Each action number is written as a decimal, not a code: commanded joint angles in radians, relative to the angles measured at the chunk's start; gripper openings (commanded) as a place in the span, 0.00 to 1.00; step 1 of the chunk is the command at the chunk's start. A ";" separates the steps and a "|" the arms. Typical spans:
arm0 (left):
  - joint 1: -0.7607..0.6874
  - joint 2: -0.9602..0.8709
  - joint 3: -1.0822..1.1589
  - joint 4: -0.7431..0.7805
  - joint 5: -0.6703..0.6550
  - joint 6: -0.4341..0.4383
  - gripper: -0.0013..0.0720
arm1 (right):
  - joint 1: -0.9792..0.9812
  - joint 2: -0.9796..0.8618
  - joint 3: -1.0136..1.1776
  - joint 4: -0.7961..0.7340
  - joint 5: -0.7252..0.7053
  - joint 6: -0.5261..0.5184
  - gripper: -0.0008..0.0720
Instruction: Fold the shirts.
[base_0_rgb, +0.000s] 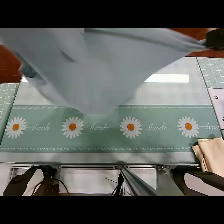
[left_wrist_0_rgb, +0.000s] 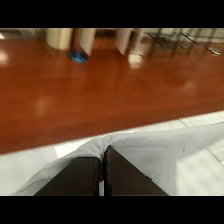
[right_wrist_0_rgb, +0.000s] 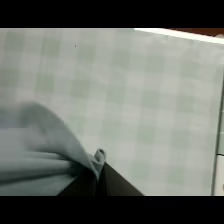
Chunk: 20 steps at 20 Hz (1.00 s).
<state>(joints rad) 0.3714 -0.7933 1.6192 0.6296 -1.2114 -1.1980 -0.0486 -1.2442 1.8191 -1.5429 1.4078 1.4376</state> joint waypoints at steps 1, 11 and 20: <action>0.039 0.037 0.102 0.051 -0.094 -0.061 0.06 | 0.000 0.184 0.001 -0.011 -0.019 0.016 0.06; 0.039 0.102 0.594 0.168 -0.083 -0.155 0.06 | 0.000 0.593 0.068 -0.079 -0.341 0.154 0.06; 0.055 0.112 0.600 0.298 -0.538 -0.313 0.06 | 0.006 0.576 0.185 -0.248 0.157 0.116 0.06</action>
<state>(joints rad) 0.4160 -0.6815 2.2452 0.8963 -1.5501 -1.4651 -0.0471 -0.6579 1.9892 -1.7115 1.3460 1.5738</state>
